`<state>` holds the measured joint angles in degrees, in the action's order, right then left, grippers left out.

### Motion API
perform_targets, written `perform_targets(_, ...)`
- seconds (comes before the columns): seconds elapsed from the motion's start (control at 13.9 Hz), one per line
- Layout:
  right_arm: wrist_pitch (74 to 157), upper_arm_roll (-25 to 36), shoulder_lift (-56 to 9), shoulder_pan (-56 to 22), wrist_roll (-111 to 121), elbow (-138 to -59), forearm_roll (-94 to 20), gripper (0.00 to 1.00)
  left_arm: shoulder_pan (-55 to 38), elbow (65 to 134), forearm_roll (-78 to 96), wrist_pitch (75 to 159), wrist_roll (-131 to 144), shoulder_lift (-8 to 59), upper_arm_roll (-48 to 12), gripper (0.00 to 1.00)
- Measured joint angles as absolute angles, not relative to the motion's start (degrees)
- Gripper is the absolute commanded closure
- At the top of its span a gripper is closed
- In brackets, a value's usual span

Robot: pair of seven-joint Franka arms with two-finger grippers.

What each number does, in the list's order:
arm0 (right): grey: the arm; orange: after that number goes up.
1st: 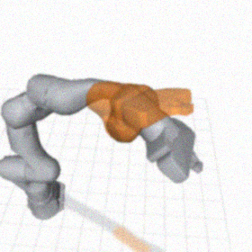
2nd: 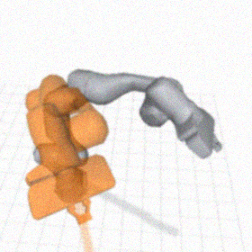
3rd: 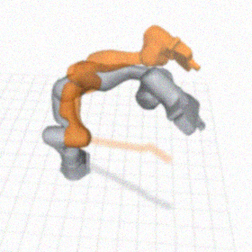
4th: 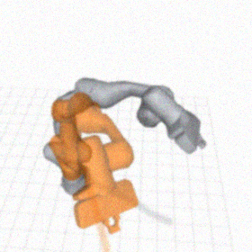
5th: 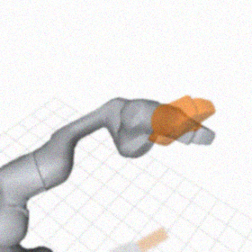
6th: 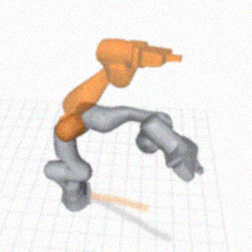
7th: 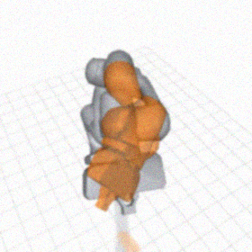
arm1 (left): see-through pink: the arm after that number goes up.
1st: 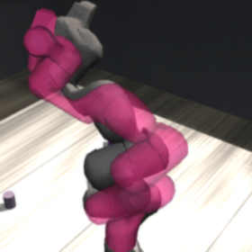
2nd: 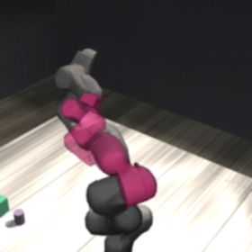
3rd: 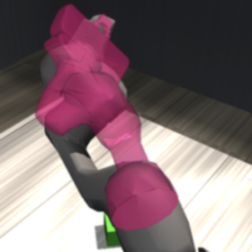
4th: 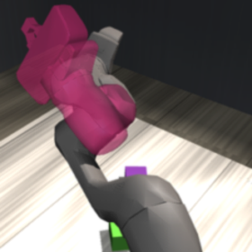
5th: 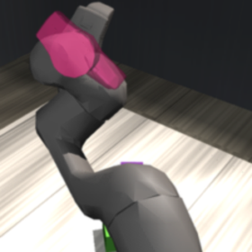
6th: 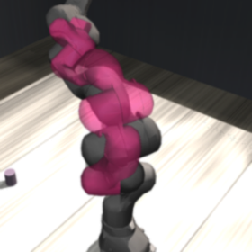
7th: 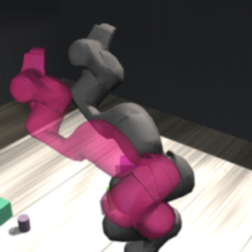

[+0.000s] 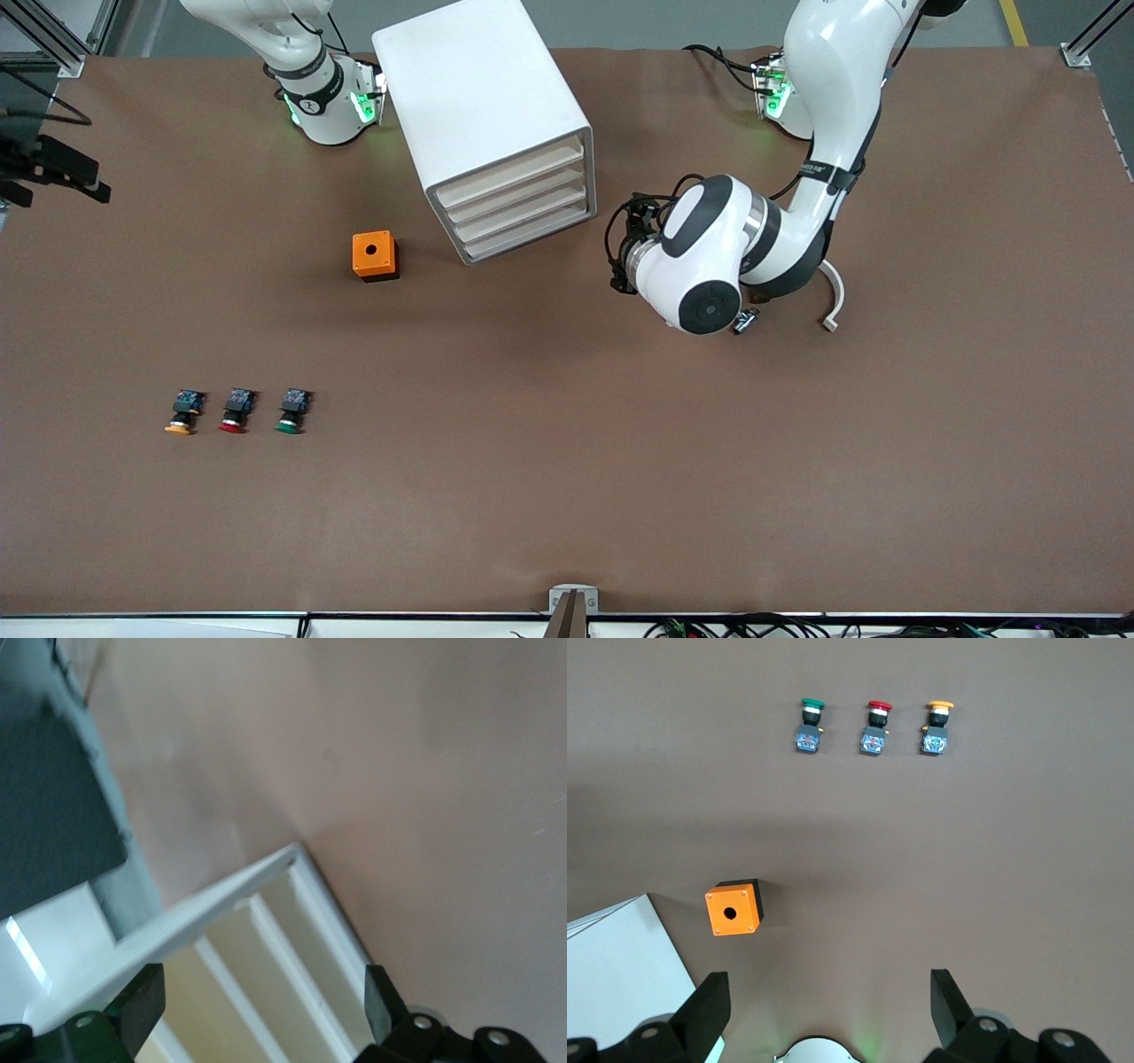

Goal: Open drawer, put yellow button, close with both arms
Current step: 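Move the left gripper to the top drawer handle of the cabinet, then pull the drawer open with the left gripper while the right gripper reaches the button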

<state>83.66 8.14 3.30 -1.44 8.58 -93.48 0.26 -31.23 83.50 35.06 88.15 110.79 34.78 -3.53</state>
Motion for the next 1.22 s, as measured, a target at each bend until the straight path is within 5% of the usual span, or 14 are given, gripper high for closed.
perform_targets(0.36,89.2,8.3,-6.6,2.7,8.6,-93.4,0.5,0.00,-33.9,83.4,48.2,88.1,127.7,39.3,-3.6,0.10)
perform_targets(1.22,127.9,8.3,-30.9,9.9,9.2,-95.8,-4.9,0.00,-36.3,83.0,64.0,87.3,136.5,42.9,-4.4,0.47)
